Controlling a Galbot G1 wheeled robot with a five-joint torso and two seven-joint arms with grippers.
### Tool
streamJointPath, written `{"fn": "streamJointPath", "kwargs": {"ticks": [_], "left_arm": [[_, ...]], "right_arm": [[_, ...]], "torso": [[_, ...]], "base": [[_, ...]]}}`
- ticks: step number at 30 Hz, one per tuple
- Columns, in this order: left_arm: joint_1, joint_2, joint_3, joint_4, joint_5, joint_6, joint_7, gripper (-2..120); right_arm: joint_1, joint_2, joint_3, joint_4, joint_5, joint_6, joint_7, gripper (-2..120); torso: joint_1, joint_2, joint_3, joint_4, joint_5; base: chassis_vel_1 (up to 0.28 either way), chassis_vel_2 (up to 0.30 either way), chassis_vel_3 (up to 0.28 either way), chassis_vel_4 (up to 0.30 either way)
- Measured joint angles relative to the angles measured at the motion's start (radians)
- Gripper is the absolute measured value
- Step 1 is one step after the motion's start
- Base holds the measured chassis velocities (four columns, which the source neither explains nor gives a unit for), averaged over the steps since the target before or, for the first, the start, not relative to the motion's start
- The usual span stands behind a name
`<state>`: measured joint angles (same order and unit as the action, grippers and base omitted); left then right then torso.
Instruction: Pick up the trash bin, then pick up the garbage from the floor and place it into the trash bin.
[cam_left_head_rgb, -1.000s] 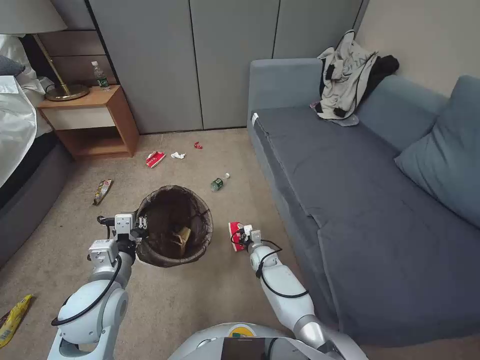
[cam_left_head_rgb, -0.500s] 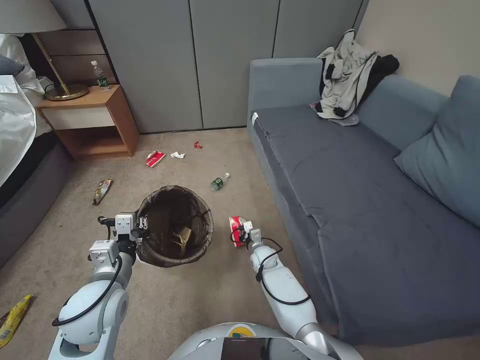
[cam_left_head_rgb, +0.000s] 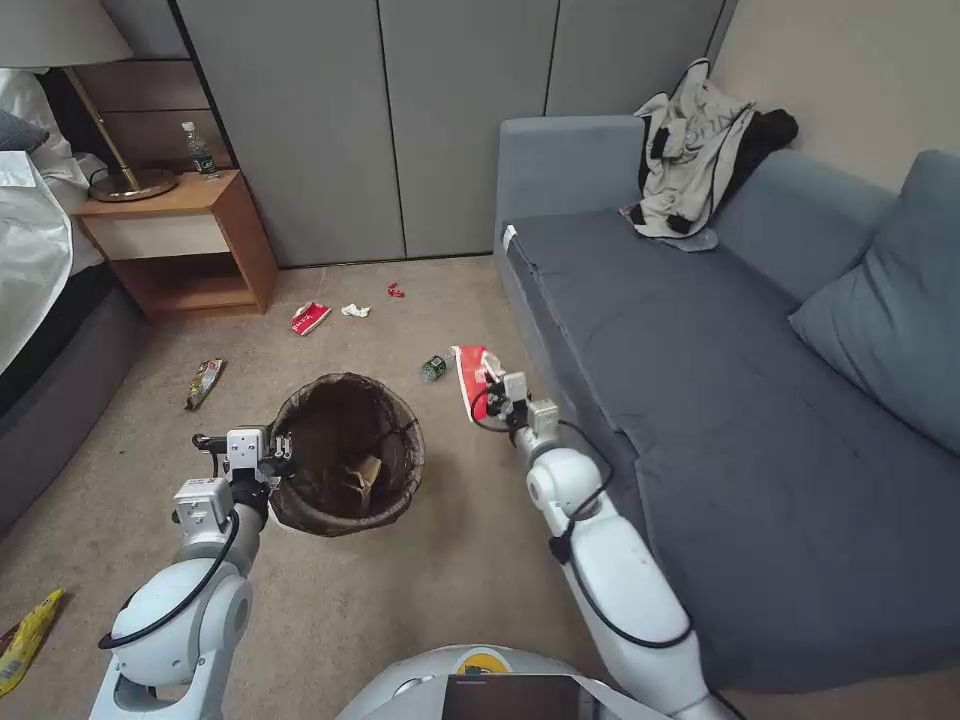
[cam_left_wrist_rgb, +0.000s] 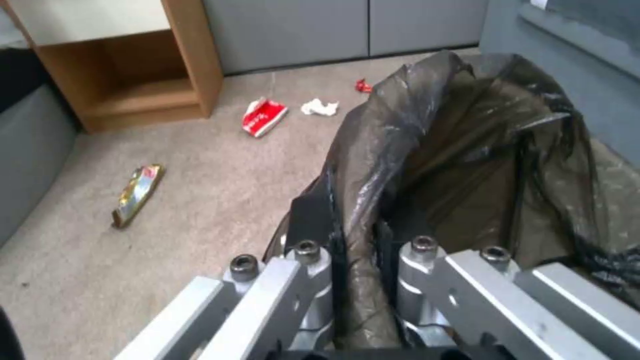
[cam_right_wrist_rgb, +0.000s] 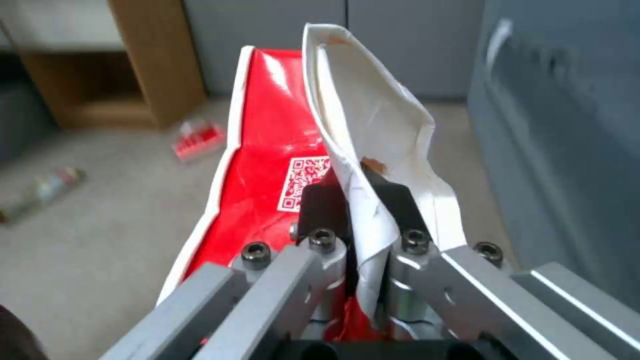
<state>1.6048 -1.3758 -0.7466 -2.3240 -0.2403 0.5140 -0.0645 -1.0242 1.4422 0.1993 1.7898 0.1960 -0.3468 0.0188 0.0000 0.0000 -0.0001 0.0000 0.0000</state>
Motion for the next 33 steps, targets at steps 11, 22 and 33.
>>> {"fn": "streamJointPath", "kwargs": {"ticks": [11,22,33], "left_arm": [[-0.011,0.004,0.017,0.022,0.001,0.015,-0.003,7],[-0.014,0.002,0.022,0.018,0.003,0.028,-0.005,7],[-0.015,0.002,0.019,0.011,0.001,0.031,-0.006,7]], "right_arm": [[-0.034,-0.047,-0.090,0.277,0.132,-0.080,-0.011,0],[0.008,-0.030,-0.279,0.275,0.138,-0.100,-0.021,0],[0.008,0.015,-0.389,0.169,0.036,-0.081,-0.020,0]], "torso": [[0.000,0.000,0.000,0.0000,0.0000],[0.000,0.000,0.000,0.0001,-0.0001],[0.000,0.000,0.000,0.0000,-0.0001]], "base": [[0.000,0.000,0.000,0.000],[0.000,0.000,0.000,0.000],[0.000,0.000,0.000,0.000]]}}
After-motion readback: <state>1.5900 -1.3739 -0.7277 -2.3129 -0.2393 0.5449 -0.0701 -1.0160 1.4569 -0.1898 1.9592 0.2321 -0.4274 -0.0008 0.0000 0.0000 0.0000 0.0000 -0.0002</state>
